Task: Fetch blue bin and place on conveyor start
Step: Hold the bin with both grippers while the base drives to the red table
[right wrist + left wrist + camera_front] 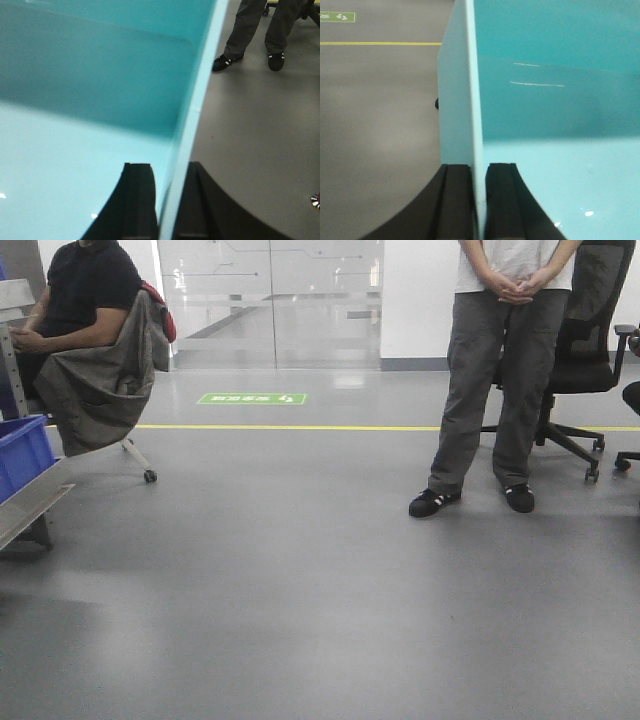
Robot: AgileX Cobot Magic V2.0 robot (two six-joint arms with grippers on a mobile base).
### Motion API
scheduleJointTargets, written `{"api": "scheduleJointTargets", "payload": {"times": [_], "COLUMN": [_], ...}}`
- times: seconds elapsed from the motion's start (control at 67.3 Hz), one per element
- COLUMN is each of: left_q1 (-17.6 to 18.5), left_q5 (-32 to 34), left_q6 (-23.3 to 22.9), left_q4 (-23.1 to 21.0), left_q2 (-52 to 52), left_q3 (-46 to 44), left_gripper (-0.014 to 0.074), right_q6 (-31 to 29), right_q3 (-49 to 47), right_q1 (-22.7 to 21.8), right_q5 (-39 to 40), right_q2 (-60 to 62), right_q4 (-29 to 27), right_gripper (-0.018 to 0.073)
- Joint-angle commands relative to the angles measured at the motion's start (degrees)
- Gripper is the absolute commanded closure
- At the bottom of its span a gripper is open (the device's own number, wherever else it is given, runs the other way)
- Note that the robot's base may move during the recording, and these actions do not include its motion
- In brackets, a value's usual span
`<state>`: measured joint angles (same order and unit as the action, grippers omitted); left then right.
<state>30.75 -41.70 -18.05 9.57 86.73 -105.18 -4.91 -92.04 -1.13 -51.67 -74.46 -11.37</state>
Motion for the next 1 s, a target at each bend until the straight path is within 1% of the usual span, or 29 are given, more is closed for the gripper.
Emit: {"api": "scheduleJointTargets", "payload": {"times": [0.0,0.981], "left_q1": [0.5,0.5], "left_q5": [4.1,4.1], "left_q6": [-0.7,-0.7], "left_q4": [-2.6,-2.6], "left_q2": [-0.8,-0.8], "left_q3": [-0.9,-0.9], "left_gripper": [0.0708,0.0708], "right_q6": [-1.6,-1.6], "right_q3": [-0.4,-0.4], "right_q1": [0.2,0.2], "right_q5": [2.7,3.0], "right_q2": [0.2,0.2], "right_q4": [-1.0,-1.0], "right_gripper": [0.0711,0.0711]}}
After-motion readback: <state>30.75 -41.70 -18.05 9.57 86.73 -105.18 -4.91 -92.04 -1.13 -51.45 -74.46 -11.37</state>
